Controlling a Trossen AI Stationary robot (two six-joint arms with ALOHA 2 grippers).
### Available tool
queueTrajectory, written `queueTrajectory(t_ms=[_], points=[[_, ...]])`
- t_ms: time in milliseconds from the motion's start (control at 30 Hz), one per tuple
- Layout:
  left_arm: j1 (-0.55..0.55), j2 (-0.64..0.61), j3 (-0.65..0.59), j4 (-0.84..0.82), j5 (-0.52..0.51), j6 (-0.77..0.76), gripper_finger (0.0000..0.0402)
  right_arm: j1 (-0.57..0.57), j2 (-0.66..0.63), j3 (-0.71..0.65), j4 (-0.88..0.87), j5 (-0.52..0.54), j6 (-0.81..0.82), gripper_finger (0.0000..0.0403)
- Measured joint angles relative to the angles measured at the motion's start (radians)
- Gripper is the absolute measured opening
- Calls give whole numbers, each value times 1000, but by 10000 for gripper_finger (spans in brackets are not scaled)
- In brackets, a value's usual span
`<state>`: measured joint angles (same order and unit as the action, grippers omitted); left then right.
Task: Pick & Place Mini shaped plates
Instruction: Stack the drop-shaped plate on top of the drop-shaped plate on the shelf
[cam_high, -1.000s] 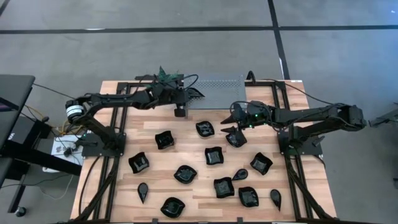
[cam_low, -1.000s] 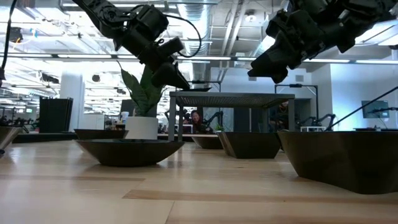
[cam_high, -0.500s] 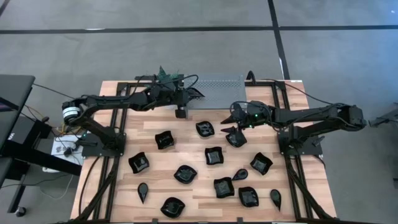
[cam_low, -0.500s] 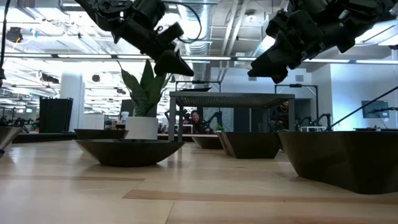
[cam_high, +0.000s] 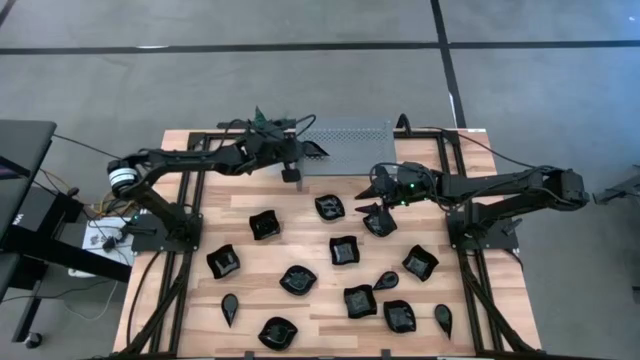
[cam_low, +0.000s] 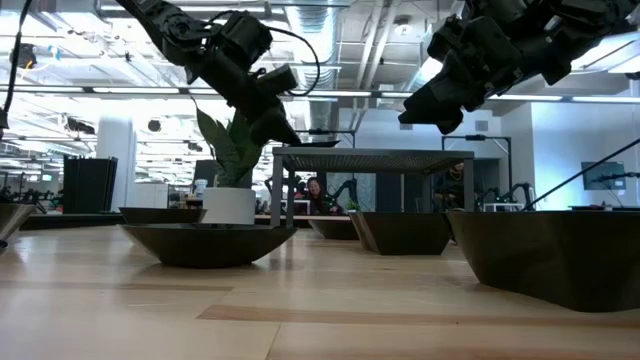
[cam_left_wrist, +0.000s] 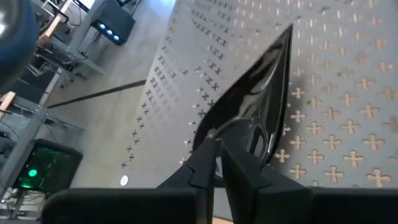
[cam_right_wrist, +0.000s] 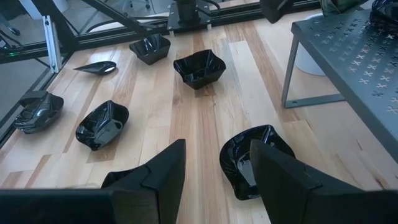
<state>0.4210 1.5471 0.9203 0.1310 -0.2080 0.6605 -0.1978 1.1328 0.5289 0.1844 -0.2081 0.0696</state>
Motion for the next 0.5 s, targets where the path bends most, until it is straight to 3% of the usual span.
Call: queueTrajectory(t_ms=[233,500], points=[[1,0,0,4,-67,-8,7,0,0,0,0,0,0,175],[-2,0,0,-14,-69,-17,7,0,0,0,-1,0,0,175]])
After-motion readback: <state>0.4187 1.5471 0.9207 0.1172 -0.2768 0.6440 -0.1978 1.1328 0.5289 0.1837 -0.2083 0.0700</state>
